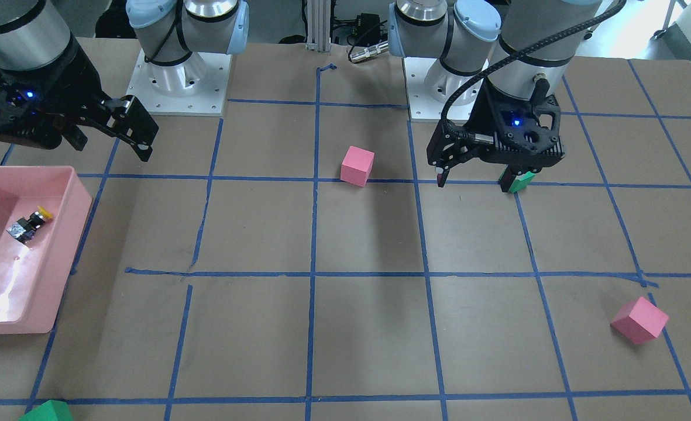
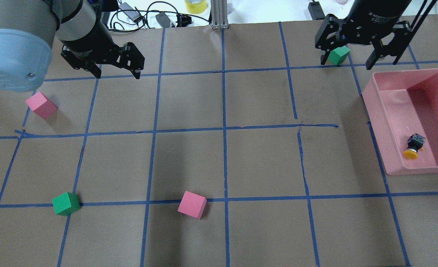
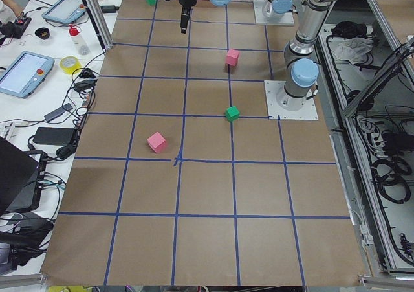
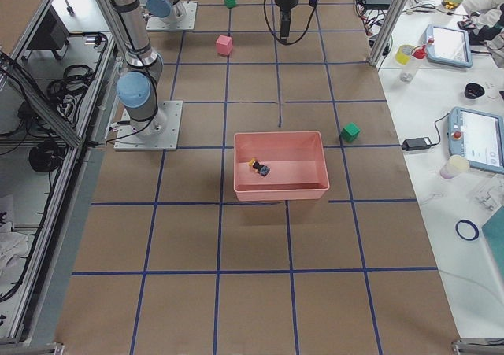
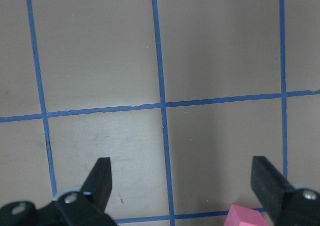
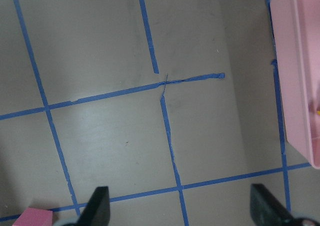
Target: Align button upright
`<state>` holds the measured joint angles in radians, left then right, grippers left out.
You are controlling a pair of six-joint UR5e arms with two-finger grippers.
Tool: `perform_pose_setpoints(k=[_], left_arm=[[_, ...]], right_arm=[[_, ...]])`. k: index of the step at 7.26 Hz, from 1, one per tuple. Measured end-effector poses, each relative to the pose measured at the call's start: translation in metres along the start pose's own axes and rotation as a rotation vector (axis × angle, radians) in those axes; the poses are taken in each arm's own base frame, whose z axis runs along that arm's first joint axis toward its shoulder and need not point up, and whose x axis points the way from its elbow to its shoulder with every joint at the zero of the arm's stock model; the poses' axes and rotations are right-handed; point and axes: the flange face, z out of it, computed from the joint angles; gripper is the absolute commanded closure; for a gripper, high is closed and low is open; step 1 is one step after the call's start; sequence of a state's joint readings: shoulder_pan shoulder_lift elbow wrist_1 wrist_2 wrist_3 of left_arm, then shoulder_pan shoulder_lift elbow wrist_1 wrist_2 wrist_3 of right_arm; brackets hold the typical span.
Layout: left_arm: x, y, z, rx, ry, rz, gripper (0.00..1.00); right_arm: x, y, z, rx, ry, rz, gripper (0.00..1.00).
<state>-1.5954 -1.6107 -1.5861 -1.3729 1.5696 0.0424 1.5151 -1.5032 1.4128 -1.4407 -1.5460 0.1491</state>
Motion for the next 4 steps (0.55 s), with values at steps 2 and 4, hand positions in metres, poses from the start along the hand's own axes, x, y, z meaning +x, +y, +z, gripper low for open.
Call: perform_pose_setpoints(k=[2,4], left_arm=[[-0.0001,0.0001,-0.0002,0.0,-0.001,0.0,0.0],[-0.0003,0.0002,-0.0003,0.0,-0.003,0.0,0.0]], right_arm=[[0.0003,0.0002,0.0004,0.0,-0.005,0.015,0.0],[-0.0001,0.0006,0.001,-0.002,-0.003,0.022,0.0]])
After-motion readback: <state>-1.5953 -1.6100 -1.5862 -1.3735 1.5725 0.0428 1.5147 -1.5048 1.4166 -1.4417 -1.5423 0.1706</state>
